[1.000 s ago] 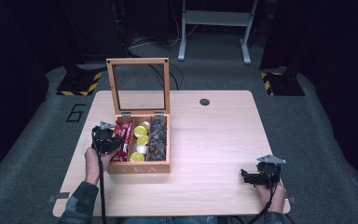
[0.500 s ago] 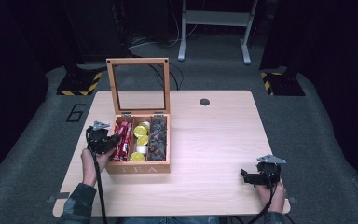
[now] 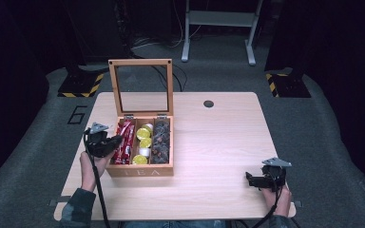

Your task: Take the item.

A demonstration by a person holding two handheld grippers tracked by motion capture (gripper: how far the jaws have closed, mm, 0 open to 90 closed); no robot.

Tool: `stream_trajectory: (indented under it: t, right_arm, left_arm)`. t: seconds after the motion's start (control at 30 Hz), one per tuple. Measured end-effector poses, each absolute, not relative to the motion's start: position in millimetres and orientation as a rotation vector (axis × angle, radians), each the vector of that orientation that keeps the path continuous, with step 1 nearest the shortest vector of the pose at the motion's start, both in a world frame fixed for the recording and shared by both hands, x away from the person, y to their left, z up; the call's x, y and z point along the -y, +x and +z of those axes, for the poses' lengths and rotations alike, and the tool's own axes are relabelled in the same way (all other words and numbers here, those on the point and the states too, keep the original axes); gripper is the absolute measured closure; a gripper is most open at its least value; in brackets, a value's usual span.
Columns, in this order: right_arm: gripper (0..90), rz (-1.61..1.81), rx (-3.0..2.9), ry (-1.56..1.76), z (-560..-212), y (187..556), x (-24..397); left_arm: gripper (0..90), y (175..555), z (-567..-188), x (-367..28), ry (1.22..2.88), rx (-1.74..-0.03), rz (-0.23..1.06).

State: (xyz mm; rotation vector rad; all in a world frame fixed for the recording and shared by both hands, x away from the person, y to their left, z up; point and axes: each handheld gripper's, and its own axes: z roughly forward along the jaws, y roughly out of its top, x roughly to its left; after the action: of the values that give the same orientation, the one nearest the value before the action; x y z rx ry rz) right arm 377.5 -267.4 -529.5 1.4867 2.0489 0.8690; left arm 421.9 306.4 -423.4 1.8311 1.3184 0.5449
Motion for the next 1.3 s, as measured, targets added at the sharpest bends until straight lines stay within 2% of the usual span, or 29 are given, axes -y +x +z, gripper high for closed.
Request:
stream_trajectory:
  t: [1.3]
  right_arm:
    - [1.4, 0.875, -2.039, 1.494, -529.7, 377.4, 266.7]
  left_arm:
    - [85.7, 419.3, -398.1, -264.0, 1.861, -1.141, 0.531]
